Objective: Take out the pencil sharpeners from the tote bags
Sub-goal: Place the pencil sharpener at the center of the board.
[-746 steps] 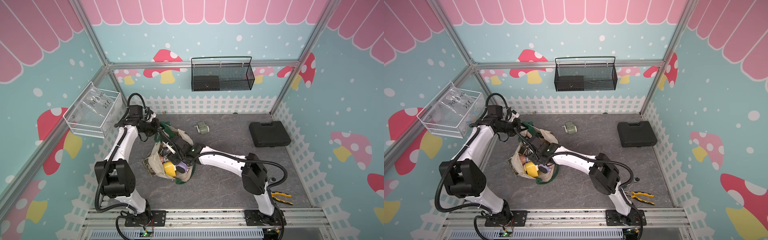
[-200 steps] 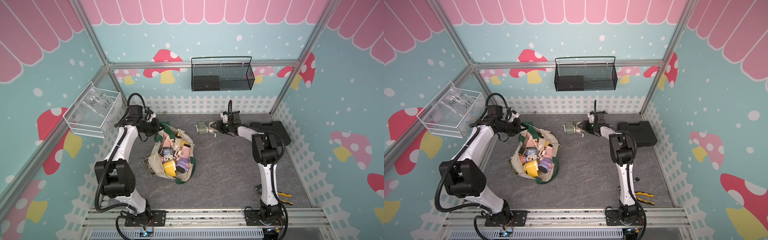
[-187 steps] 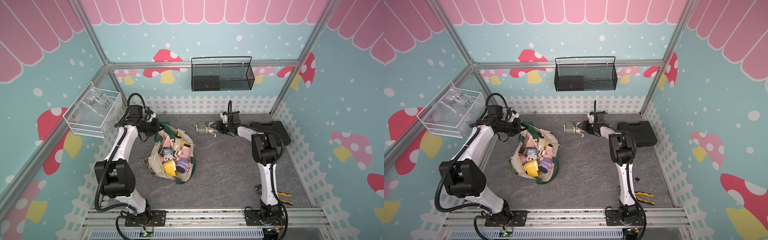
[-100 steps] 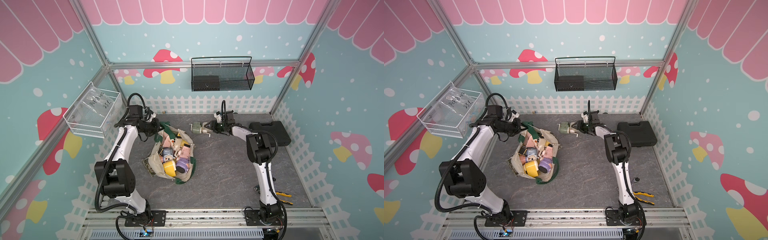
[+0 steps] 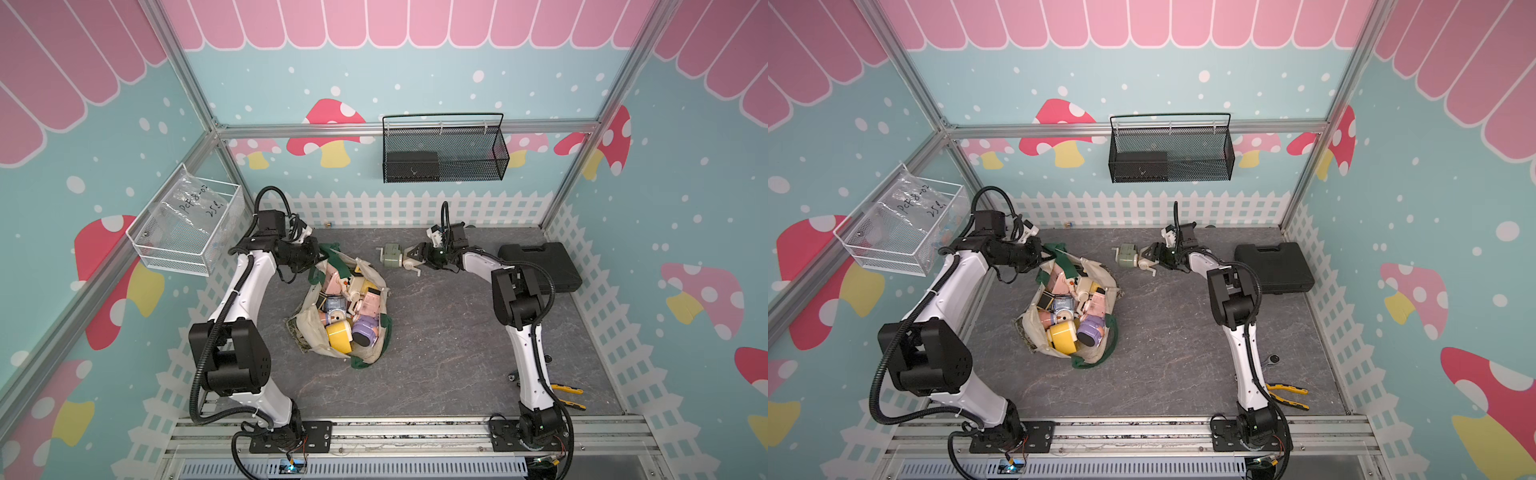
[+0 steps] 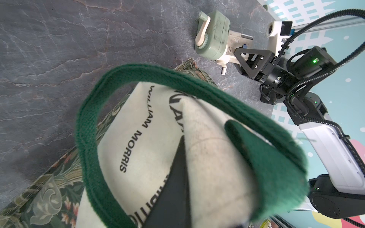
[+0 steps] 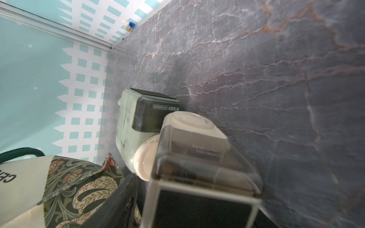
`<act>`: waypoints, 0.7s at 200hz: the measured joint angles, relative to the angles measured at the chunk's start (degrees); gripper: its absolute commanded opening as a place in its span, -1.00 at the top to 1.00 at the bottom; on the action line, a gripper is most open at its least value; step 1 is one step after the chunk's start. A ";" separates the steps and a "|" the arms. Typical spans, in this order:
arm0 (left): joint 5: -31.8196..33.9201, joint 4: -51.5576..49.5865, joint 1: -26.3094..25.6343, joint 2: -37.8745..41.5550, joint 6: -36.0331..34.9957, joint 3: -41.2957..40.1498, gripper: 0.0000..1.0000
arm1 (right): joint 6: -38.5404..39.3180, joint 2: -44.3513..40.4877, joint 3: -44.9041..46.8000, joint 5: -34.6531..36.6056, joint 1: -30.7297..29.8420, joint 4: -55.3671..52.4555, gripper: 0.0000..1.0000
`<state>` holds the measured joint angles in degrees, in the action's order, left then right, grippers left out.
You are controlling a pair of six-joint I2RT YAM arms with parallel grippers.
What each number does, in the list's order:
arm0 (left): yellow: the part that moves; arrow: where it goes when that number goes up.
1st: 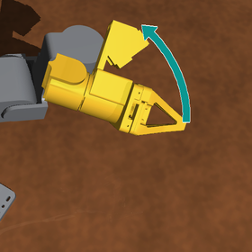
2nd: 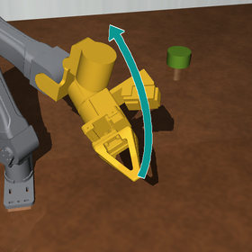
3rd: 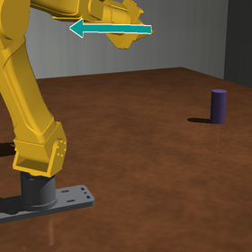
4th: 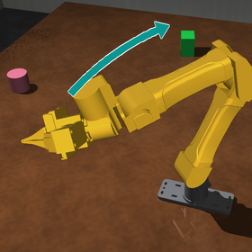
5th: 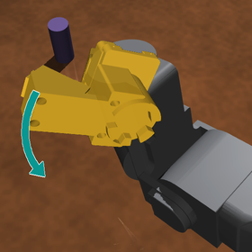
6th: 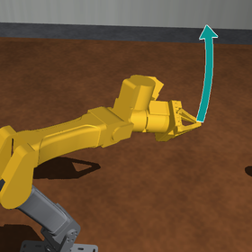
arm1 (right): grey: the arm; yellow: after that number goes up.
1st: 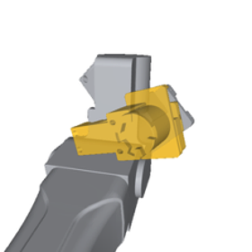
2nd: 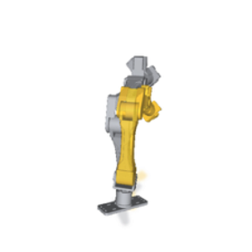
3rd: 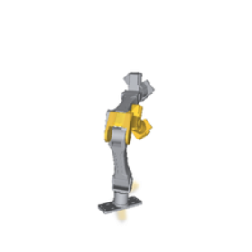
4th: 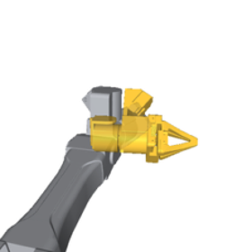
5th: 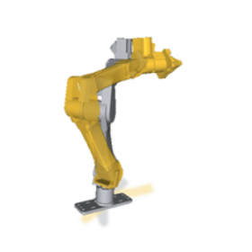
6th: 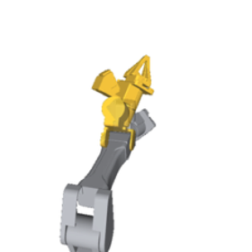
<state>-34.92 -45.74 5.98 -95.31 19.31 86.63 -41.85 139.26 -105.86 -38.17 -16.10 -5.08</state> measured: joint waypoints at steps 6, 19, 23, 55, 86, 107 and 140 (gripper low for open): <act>0.00 0.00 0.00 0.00 0.00 0.00 1.00 | 0.28 0.00 0.00 0.28 0.00 -0.35 -0.40; 0.00 0.00 0.00 0.02 0.00 0.00 1.00 | 1.20 -0.13 0.00 1.29 0.02 -1.55 -0.42; 0.00 0.00 0.00 0.02 0.00 0.00 1.00 | 1.51 -0.15 0.00 1.60 0.04 -1.92 -0.43; 0.00 0.00 0.00 0.02 0.00 0.00 1.00 | 4.87 -2.25 0.76 4.28 0.59 -5.29 -0.45; 0.00 0.00 0.00 0.02 0.00 0.00 1.00 | 8.35 -7.23 3.98 6.93 1.20 -7.08 -0.46; 0.00 0.00 0.00 0.02 0.00 0.00 1.00 | 9.81 -11.26 7.13 8.26 1.64 -7.34 -0.43; 0.00 0.00 0.00 0.02 0.00 0.00 1.00 | 10.56 -19.87 16.63 10.47 1.86 -5.42 -0.38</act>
<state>-34.92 -45.74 5.98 -95.29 19.31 86.63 -31.29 119.39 -89.23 -27.70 -14.24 -10.50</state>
